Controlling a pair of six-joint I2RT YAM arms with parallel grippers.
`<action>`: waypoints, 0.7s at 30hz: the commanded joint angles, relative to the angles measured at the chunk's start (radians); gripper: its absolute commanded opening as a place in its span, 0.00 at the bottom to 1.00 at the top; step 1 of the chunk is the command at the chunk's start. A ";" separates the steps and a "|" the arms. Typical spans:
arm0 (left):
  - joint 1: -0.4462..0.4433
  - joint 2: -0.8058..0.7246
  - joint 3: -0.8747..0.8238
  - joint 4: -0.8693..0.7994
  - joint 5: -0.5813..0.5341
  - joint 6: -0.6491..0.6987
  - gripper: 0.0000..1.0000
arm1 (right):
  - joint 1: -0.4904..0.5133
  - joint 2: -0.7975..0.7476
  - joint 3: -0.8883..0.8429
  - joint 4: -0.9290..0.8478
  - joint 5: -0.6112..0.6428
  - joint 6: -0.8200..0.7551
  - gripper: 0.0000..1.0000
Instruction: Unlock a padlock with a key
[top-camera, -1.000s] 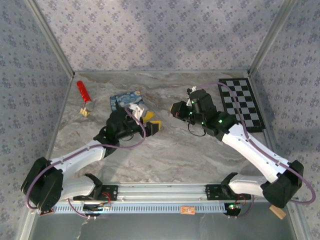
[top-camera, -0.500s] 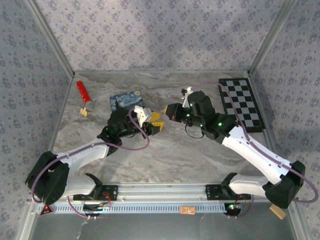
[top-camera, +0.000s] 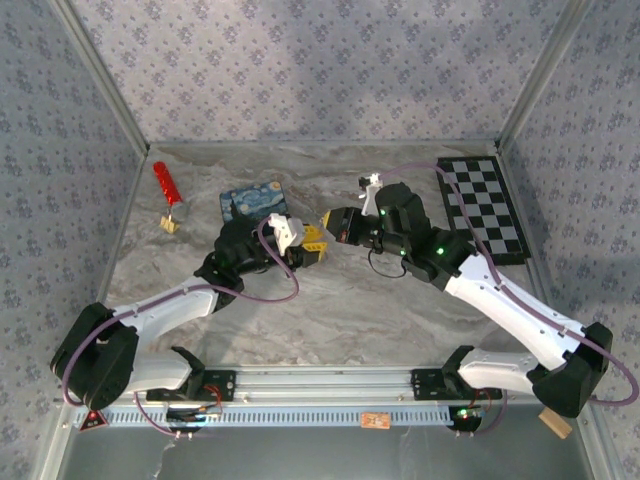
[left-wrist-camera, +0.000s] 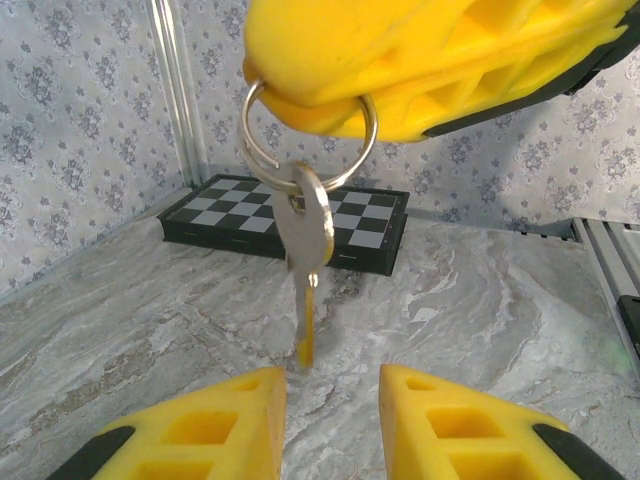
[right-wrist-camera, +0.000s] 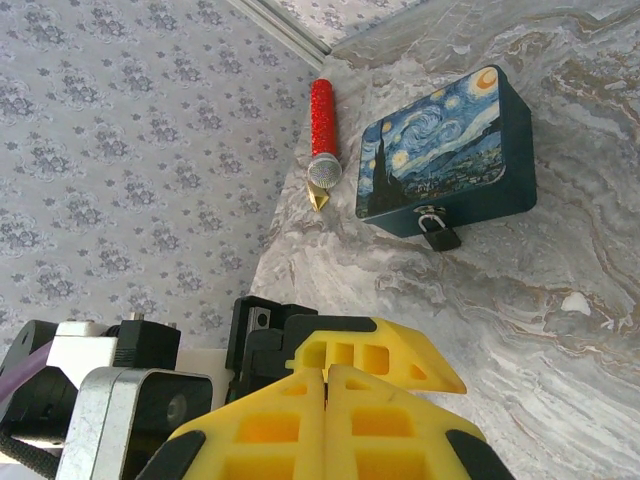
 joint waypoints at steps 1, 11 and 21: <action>0.006 -0.034 0.031 0.045 0.009 0.022 0.31 | 0.010 -0.017 0.016 0.024 -0.013 -0.015 0.00; 0.019 -0.048 0.039 0.044 0.011 0.012 0.26 | 0.018 0.001 0.015 0.030 -0.015 -0.011 0.00; 0.026 -0.066 0.042 0.025 0.015 0.014 0.07 | 0.021 0.000 0.010 0.033 -0.009 -0.010 0.00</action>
